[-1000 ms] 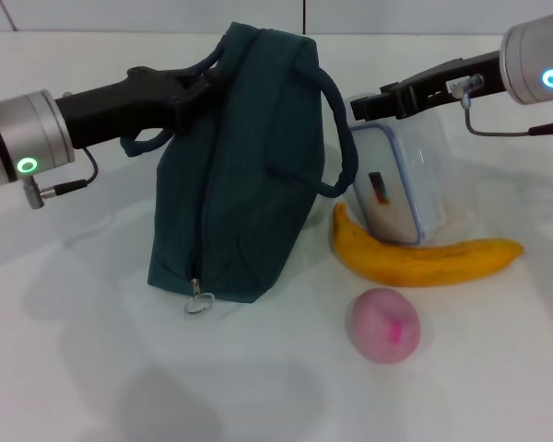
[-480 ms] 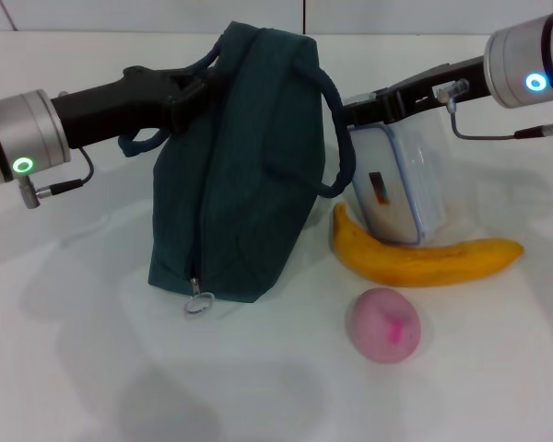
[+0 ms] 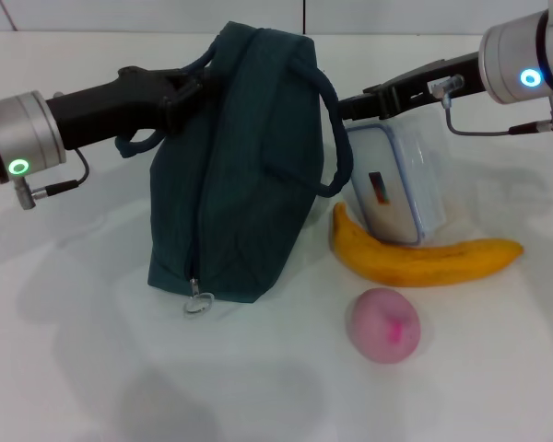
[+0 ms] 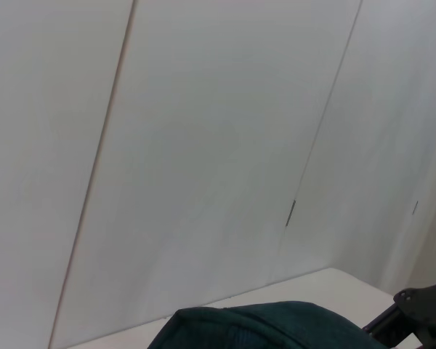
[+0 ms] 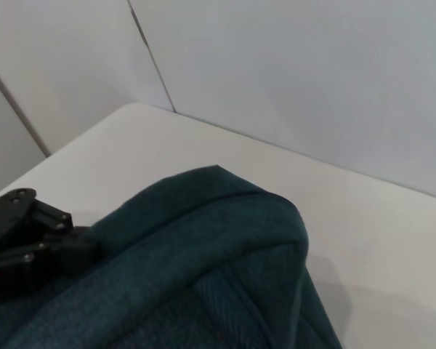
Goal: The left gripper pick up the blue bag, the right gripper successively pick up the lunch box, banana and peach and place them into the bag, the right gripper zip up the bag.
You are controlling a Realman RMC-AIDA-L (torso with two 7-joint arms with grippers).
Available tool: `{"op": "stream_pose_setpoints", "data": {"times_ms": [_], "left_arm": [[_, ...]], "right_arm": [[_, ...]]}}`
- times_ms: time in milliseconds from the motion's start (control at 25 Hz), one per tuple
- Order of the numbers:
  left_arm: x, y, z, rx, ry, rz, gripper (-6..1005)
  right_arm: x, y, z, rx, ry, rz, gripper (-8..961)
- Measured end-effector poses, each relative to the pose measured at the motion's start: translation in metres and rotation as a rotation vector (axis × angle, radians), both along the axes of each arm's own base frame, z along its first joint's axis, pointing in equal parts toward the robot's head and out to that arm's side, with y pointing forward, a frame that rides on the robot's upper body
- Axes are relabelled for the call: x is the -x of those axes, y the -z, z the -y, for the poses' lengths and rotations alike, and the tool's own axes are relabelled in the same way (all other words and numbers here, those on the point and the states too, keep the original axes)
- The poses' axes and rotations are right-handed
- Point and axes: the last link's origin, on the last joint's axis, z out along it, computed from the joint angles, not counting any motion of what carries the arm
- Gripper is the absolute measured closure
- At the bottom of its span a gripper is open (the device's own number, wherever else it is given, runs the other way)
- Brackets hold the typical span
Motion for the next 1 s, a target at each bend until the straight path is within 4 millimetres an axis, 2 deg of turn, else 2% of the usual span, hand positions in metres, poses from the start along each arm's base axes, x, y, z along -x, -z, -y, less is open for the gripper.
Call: {"op": "stream_pose_setpoints", "data": {"times_ms": [440,640,1000], "left_arm": [[0.001,0.000,0.001,-0.006,0.006,-0.007,961],[0.001,0.000,0.001,-0.006,0.007,-0.007,961],[0.001,0.000,0.001,-0.009,0.009,-0.011,962]], "right_arm": [[0.002,0.004,0.002,0.011,-0.029,0.013,605],[0.002,0.004,0.002,0.006,-0.032,0.014,677],[0.005,0.012,0.007,0.018,-0.086,0.037,709]]}}
